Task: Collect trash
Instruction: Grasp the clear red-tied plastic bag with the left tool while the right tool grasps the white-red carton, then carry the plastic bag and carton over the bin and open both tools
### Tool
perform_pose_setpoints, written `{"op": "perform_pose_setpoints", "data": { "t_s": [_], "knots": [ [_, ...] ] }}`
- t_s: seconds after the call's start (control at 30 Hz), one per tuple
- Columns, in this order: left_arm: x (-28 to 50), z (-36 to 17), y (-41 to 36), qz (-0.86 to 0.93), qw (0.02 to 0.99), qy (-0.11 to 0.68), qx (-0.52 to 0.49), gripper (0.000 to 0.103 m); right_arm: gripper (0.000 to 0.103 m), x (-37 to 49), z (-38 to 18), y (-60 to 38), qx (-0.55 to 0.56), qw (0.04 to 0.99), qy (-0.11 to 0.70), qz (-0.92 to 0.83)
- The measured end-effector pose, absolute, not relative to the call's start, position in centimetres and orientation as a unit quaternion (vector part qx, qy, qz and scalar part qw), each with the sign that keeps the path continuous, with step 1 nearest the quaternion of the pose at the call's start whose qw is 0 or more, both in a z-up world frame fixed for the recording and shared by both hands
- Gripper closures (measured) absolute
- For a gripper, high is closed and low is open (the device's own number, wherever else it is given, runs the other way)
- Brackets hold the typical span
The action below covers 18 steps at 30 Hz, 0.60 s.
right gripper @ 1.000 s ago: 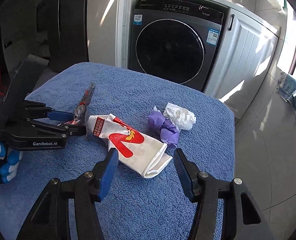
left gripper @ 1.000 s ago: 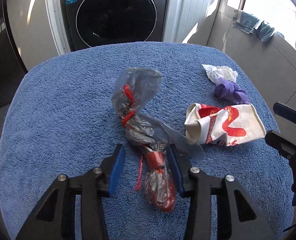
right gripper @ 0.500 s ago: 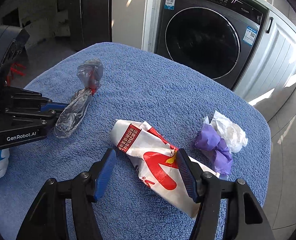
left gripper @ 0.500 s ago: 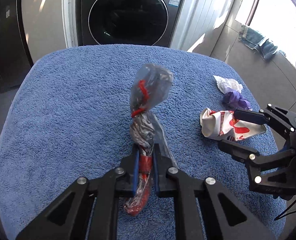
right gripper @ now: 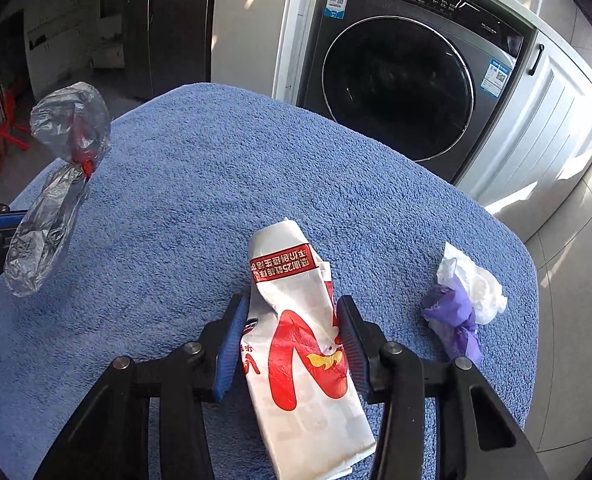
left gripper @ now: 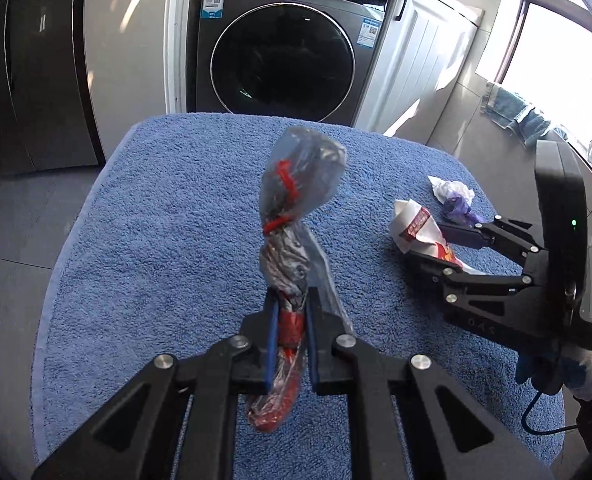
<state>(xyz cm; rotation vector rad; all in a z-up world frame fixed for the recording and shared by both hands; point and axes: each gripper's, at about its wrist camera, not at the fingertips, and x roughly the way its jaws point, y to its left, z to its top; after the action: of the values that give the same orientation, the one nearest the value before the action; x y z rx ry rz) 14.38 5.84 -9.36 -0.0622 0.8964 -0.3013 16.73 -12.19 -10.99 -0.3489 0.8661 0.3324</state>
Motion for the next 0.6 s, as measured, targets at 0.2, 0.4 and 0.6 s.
{"op": "perform_pose_setpoints", "data": {
  "t_s": [0.2,0.4,0.6],
  "knots": [
    [12.2,-6.9,7.4,-0.128,0.901,0.415,-0.023,0.092,0.06,12.2,-9.7,-10.1,-0.133,0.885,0.402,0.194],
    [10.2,-3.7,5.2,-0.151,0.911,0.383,-0.01,0.092,0.06,9.2,-4.9,-15.2,-0.066,0.913,0.364,0.17],
    [8.9,-1.5,-1.4,-0.208,0.907,0.367,0.019,0.092,0.06,4.5,-0.8,-23.7,-0.018,0.943,0.316,0.106]
  ]
}}
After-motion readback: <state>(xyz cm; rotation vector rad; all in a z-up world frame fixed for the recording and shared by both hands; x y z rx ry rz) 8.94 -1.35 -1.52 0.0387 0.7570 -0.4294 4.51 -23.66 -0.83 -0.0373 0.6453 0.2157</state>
